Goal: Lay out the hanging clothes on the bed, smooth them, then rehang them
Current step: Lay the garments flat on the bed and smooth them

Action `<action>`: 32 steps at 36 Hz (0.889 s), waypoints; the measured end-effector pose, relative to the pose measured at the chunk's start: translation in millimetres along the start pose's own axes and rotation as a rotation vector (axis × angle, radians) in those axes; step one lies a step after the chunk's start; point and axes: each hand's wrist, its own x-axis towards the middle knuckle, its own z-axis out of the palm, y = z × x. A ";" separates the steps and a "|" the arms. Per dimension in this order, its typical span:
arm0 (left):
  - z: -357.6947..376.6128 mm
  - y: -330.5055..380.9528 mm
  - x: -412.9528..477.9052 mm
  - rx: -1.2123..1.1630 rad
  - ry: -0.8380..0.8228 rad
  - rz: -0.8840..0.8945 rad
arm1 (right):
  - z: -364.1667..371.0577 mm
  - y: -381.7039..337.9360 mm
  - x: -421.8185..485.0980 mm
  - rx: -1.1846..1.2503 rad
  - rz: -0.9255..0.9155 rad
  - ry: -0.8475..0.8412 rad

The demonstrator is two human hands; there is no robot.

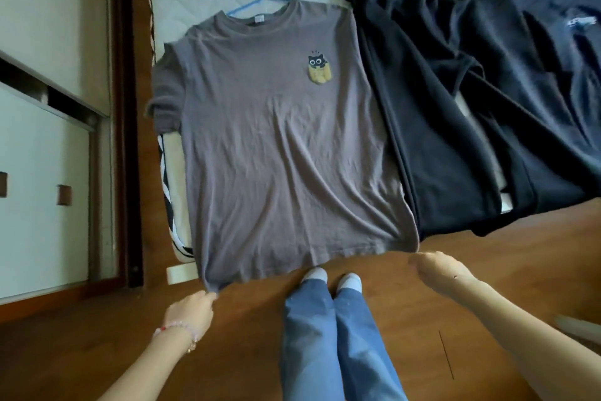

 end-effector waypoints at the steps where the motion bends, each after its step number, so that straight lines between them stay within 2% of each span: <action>1: -8.8 4.6 -0.4 -0.090 0.038 0.001 | -4.4 -2.5 -6.4 0.101 0.047 0.012; 6: -58.9 37.1 -4.8 -0.473 0.103 0.030 | -34.0 -9.1 -51.5 0.552 0.102 0.187; 10: -95.7 80.8 -18.7 -0.607 0.172 0.171 | -49.6 -1.8 -95.2 0.808 0.107 0.316; 14: -117.0 130.6 -39.5 -0.768 0.129 0.274 | -41.8 14.0 -128.5 1.088 0.154 0.430; 18: -123.2 179.3 -58.9 -0.870 0.034 0.359 | -14.2 35.7 -153.9 1.330 0.231 0.459; 25: -121.3 283.0 -75.9 -0.697 -0.150 0.464 | 70.1 68.7 -178.1 1.678 0.478 0.372; 28: -118.6 332.3 -76.0 -0.585 -0.225 0.487 | 101.8 84.0 -187.9 1.739 0.546 0.324; 32: -117.4 394.4 -77.2 -0.516 -0.264 0.459 | 115.3 133.0 -189.0 1.805 0.640 0.352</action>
